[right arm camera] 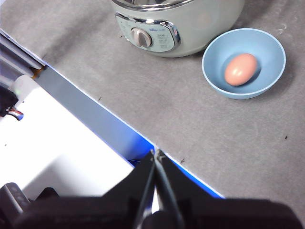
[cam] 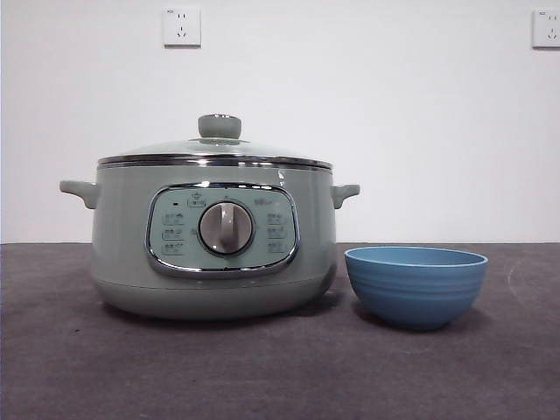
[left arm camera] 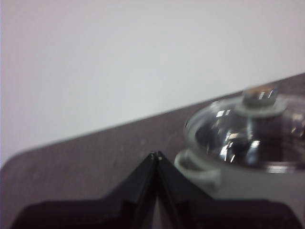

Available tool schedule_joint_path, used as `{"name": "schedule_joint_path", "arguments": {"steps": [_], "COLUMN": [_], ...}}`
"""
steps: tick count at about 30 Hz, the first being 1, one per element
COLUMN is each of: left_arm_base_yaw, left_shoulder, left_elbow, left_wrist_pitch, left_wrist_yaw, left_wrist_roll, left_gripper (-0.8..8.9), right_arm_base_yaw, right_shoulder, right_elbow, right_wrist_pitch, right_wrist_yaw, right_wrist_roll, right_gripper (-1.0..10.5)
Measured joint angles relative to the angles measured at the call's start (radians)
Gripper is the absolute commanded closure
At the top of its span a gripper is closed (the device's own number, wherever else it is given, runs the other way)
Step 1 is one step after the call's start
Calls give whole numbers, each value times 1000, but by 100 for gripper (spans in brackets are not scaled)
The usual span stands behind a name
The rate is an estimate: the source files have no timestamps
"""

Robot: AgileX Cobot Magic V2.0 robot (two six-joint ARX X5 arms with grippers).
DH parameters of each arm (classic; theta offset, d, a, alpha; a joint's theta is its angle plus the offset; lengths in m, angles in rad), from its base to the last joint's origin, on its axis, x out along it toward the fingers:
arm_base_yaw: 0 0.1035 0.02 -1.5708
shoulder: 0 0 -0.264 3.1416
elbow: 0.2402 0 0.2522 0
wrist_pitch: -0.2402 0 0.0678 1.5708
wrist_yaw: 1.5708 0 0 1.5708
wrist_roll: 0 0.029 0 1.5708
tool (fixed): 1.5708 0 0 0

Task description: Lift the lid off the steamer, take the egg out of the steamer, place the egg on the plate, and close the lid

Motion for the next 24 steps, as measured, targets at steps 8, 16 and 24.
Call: {"name": "schedule_joint_path", "arguments": {"steps": [8,16,24], "left_arm_base_yaw": [1,2,2], "left_shoulder": [-78,-80,-80], "left_elbow": [-175,-207,-207], "left_wrist_pitch": [13,-55,-74], "left_wrist_yaw": [-148,-165,-165], "left_wrist_roll": [-82,-140,-178], "left_gripper": [817,817,817], "right_arm_base_yaw": [0,0,0], "right_shoulder": [0,0,0], "right_elbow": [0,0,0], "right_wrist_pitch": [0,0,0], "right_wrist_yaw": [0,0,0], "right_wrist_roll": [0,0,0], "right_gripper": [946,946,946]}}
